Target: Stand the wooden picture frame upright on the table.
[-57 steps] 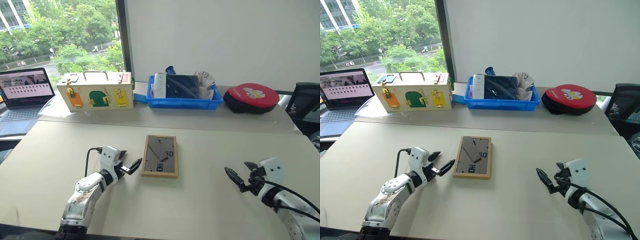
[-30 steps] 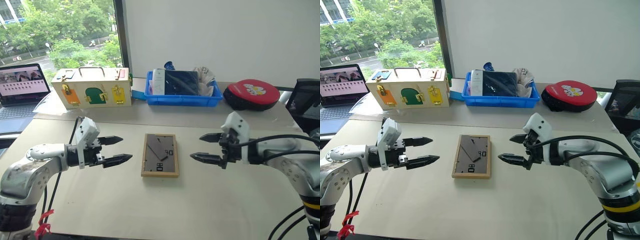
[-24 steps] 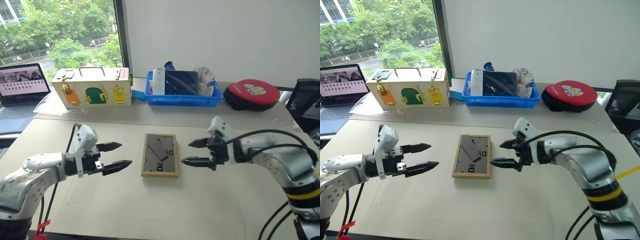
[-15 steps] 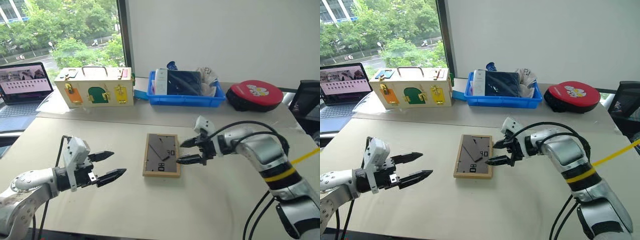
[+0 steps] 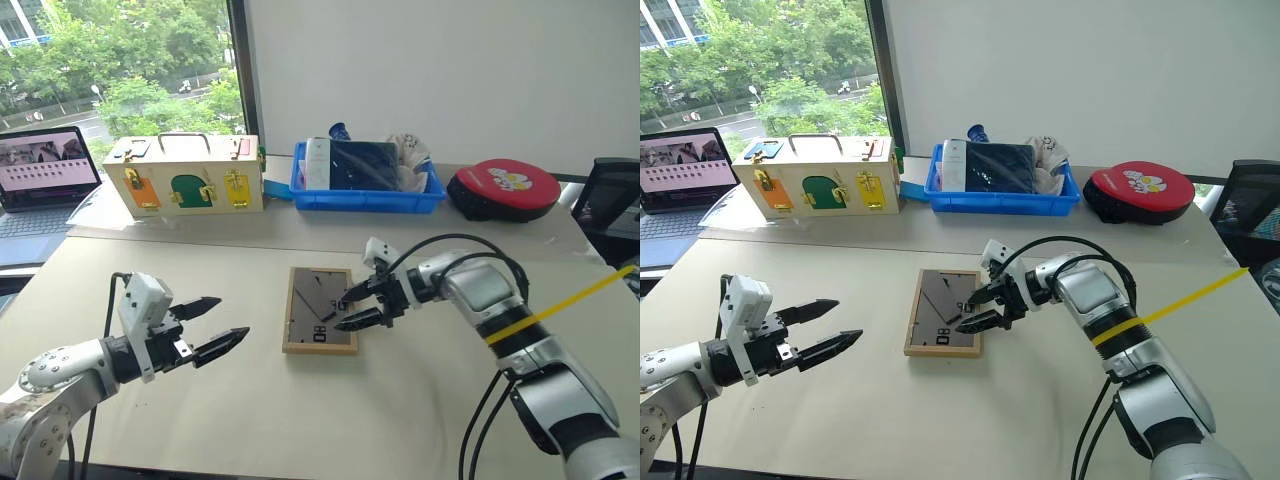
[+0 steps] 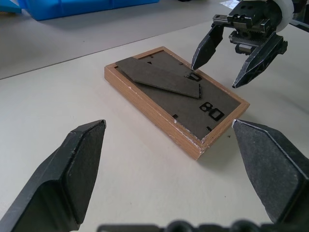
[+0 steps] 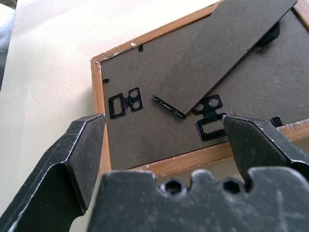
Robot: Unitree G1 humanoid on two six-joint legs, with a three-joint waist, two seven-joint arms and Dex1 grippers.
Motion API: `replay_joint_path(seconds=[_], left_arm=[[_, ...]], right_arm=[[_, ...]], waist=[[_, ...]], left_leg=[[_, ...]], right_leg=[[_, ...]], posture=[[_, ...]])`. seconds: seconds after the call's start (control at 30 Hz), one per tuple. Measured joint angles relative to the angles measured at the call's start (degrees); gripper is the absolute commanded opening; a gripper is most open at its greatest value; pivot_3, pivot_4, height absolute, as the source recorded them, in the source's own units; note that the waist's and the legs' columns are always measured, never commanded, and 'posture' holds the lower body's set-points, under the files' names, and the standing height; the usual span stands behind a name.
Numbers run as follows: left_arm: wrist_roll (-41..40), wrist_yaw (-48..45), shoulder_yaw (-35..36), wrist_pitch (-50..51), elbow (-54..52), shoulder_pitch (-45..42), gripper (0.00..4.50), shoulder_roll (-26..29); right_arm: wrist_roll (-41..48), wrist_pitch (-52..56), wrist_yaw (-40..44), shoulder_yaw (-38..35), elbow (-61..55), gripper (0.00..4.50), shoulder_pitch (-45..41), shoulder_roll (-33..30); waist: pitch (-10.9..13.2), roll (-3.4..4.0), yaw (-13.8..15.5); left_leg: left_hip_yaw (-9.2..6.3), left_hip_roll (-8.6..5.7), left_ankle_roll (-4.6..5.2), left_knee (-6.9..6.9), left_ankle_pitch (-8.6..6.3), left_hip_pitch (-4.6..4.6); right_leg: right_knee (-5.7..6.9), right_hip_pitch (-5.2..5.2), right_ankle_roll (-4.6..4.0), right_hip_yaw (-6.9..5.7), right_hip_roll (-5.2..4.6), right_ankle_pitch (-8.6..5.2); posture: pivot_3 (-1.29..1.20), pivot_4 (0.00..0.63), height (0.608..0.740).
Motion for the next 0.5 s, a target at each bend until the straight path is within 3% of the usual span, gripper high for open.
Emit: replay_joint_path(seconds=[0.23,0.5], left_arm=[[0.03,1.05,-0.14,-0.05,-0.07,0.14,4.50,0.00],[-0.08,1.08,0.08,-0.05,-0.07,0.46,4.50,0.04]], right_arm=[[-4.94,-8.59,-1.06,-0.36,15.37,4.49,-6.73,9.23],[-7.60,-13.25,0.04,-2.07,20.49,4.49,-8.07,10.46]], waist=[[0.00,-0.01,-0.77],[0.00,-0.01,-0.99]], left_leg=[[0.00,0.00,-0.10,0.00,0.06,0.17],[0.00,-0.01,-0.11,0.00,0.07,0.28]], right_leg=[[0.28,0.02,-0.02,0.00,0.01,0.01],[0.39,0.07,-0.02,0.00,0.01,0.01]], posture=[[0.00,0.150,0.740],[0.00,0.150,0.740]])
